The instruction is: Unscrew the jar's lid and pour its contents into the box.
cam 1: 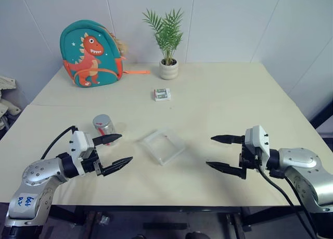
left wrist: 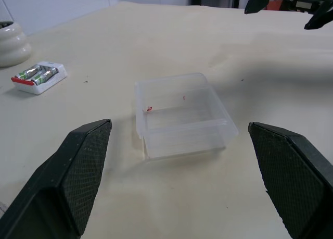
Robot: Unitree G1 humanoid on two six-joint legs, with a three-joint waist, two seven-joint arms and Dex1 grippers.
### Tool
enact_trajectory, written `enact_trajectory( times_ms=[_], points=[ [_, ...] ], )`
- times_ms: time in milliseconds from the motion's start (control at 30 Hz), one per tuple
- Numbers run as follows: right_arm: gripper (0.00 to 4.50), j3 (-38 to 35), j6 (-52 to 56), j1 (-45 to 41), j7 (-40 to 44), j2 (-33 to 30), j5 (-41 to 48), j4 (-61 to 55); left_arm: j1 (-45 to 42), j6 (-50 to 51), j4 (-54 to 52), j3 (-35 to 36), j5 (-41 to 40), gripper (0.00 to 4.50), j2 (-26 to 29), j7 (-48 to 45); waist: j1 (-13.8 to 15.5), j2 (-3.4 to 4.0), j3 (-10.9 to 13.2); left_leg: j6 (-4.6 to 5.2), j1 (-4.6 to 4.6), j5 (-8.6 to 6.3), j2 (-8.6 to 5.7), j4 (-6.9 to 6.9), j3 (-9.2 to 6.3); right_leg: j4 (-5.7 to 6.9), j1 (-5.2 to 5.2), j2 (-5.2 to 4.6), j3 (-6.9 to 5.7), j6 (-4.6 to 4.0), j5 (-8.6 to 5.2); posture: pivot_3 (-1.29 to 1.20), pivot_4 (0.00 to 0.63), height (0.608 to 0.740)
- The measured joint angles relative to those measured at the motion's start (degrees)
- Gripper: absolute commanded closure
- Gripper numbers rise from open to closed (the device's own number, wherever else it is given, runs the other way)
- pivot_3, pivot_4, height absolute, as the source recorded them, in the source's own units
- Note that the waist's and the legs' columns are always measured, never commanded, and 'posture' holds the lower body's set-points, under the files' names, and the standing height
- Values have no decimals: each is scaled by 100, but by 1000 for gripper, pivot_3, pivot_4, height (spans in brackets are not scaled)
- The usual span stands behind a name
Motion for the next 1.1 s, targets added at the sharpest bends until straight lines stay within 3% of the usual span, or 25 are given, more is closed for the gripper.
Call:
enact_trajectory(
  times_ms=[300, 500, 700, 933, 1100],
  points=[
    [0, 483, -96, -687, 56, 594, -65, 491, 1098, -64, -761, 467, 155, 13, -465, 820, -29, 1, 1, 1, 4, -1, 4, -1, 6, 0, -2, 1, 9, 2, 1, 0, 150, 740],
    [0, 735, -125, -1391, 91, 1164, -62, 814, 1833, -246, -1137, 954, 456, 13, -1583, 2163, 38, 1, 0, 1, 5, 1, -1, 5, 0, 2, 3, -2, 4, 5, 4, 0, 150, 740],
    [0, 912, -60, -1660, -105, 1520, -63, 741, 1232, -475, -599, 947, 1230, 13, -2218, 3519, 185, 1, 0, 0, 2, 6, -8, 12, -8, 3, 6, -1, -4, 8, 10, 0, 150, 740],
    [0, 931, 157, -1726, -271, 1592, -40, 488, 188, -733, 448, 455, 1666, 13, -2223, 3729, 143, 0, -1, 1, -2, 6, -11, 11, -7, -2, 5, -1, -4, 13, 15, 0, 150, 740],
    [0, 907, 270, -1752, -313, 1576, 22, 380, -89, -854, 735, 176, 1753, 13, -2331, 3745, 112, 0, -1, 0, -2, 5, -6, 8, -4, -1, 0, 2, -3, 13, 15, 0, 150, 740]
  ],
)
